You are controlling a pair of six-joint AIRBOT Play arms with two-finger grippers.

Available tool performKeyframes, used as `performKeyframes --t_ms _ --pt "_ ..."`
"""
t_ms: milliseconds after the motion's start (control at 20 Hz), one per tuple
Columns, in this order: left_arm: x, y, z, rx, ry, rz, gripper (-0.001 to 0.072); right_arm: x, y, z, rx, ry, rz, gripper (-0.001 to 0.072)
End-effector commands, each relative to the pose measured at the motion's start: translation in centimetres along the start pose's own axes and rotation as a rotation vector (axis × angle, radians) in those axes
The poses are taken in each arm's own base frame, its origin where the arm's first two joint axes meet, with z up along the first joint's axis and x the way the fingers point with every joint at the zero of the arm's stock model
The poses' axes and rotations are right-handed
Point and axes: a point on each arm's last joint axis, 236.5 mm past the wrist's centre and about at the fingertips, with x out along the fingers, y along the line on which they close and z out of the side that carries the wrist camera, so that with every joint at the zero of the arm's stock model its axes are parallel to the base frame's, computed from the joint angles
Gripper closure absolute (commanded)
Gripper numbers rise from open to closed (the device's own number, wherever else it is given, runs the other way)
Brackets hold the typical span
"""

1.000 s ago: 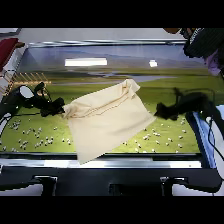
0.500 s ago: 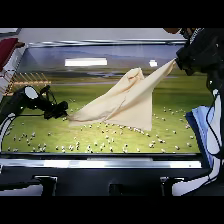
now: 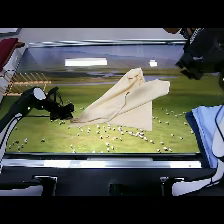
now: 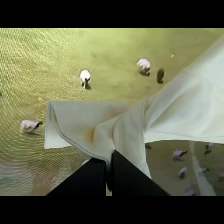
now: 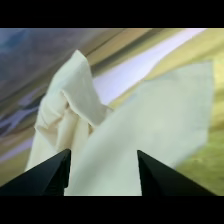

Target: Fold the clothes and pants, and hang the long-sleeved shirts on hangers.

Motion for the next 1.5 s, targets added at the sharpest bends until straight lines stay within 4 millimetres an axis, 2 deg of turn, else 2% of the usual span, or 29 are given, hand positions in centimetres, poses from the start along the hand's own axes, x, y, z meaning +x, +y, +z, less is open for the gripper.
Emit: performKeyframes --t_ms 0,50,150,250,350,450,550,700,1150,1250,1300,1350,1400,1450 --pt "0.1 -0.1 -0.1 0.000 0.003 0.000 0.0691 -5.9 -4.3 -4.5 -0.199 0.189 -0.068 0.0314" --pt "0.1 -0.1 -0.1 0.000 0.003 0.000 0.0691 -6.4 -5.1 -6.4 -0.193 0.231 -0.054 0.0307" --pt "0.1 -0.1 -0.1 0.000 0.003 0.000 0.0691 -5.7 -6.3 -11.3 -0.132 0.326 -0.023 0.0277" --pt "0.1 -0.1 -0.1 0.001 0.003 0.001 0.0691 -3.6 -7.2 -17.9 -0.042 0.448 0.023 0.0186" --pt "0.1 -0.1 -0.1 0.000 0.003 0.001 0.0691 -1.7 -7.3 -24.0 0.039 0.559 0.088 0.0173" --pt "0.1 -0.1 -0.1 0.000 0.004 0.001 0.0691 -0.3 -7.8 -28.6 0.075 0.625 0.092 0.0173" --pt "0.1 -0.1 -0.1 -0.001 0.004 -0.002 0.0691 0.5 -8.1 -31.5 0.068 0.661 0.078 0.0175" --pt "0.1 -0.1 -0.1 -0.001 0.004 -0.002 0.0691 1.6 -7.6 -33.3 0.028 0.665 0.062 0.0175" --pt "0.1 -0.1 -0.1 -0.001 0.003 -0.002 0.0691 3.9 -6.2 -32.5 0.014 0.568 0.033 0.0188" --pt "0.1 -0.1 -0.1 0.000 0.004 -0.002 0.0691 3.9 -5.3 -33.4 -0.006 0.590 0.044 0.0258" --pt "0.1 -0.1 -0.1 0.000 0.004 -0.002 0.0691 3.9 -4.7 -34.1 -0.024 0.608 0.050 0.0320" --pt "0.1 -0.1 -0.1 -0.001 0.004 -0.002 0.0691 3.8 -4.3 -34.7 -0.040 0.624 0.057 0.0446" --pt "0.1 -0.1 -0.1 -0.001 0.003 -0.002 0.0691 3.7 -3.8 -35.0 -0.041 0.634 0.064 0.0627" --pt "0.1 -0.1 -0.1 -0.001 0.004 -0.002 0.0691 3.5 -3.2 -35.0 -0.027 0.633 0.075 0.0683"
